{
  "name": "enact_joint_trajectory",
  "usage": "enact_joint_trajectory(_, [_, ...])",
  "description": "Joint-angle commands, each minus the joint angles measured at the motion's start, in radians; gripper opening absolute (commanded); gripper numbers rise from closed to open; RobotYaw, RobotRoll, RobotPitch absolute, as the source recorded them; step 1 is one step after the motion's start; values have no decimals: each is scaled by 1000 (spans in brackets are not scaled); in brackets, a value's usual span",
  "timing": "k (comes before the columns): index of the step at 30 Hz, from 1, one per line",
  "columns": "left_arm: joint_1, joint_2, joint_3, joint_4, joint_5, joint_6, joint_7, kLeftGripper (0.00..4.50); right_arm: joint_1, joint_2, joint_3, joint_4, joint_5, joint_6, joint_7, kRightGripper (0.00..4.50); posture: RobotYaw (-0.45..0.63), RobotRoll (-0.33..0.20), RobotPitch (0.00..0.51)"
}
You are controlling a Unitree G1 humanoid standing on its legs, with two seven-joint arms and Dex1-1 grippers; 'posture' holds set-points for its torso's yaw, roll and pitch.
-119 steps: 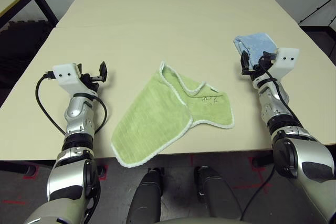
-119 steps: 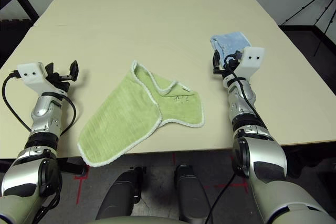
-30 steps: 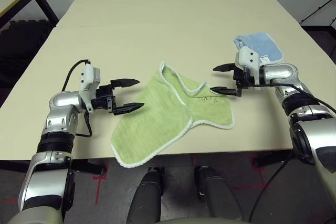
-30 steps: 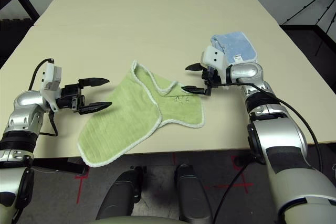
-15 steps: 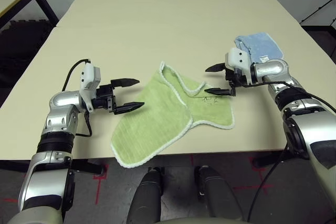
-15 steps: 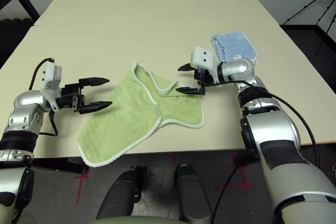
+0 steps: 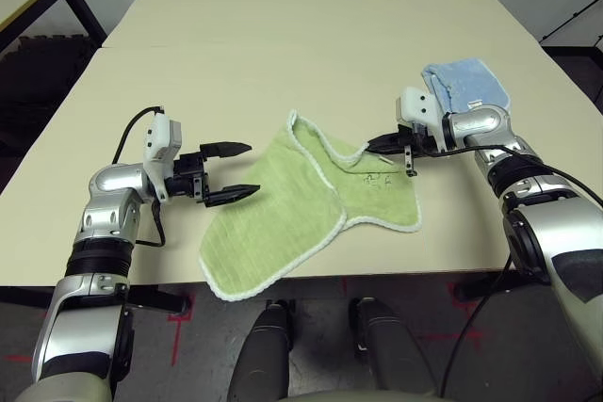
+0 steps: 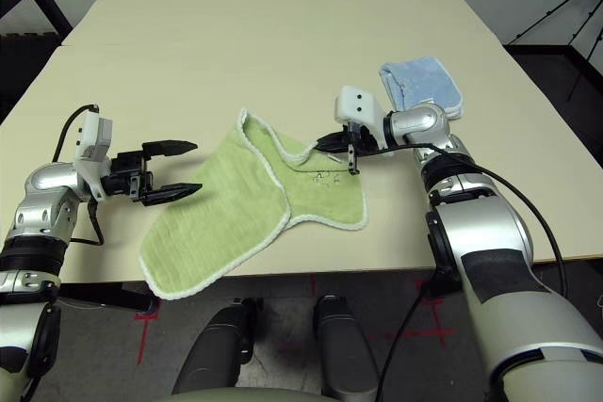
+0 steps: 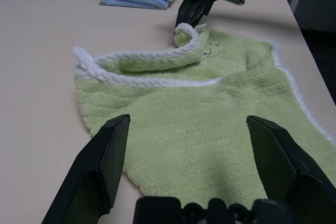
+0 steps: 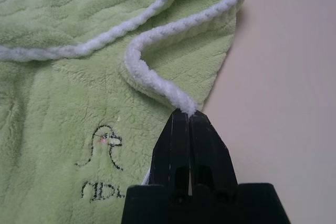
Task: Fold the towel and set it aside.
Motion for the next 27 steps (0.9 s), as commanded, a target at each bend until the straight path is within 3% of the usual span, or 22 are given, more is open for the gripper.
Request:
enact_joint_trajectory(1, [7,9,-12,-10,7,10,-1,4500,5,-11,2,10,0,-6,23,30,38,0,151])
enact_joint_trajectory(12, [11,-9,8,-27,-5,40,62,4500,-9,10,-167,-4,154,77,-89,30,37,0,146])
enact_joint_trajectory(16, [-17,-58,45,-54,-42,107,174,4500,-23,47,-253,-22,214,103,-331,30,36,0,145])
enact_joint_trajectory(21, [-39,-93,45,-57,-28,137,271,4500,-31,106,-244,-81,219,76,-384,30,13,0,139])
enact_joint_trajectory(27, [-47,-125,33,-71,-20,159,347,4500,-154,196,-279,-138,286,121,-452,30,13,0,139])
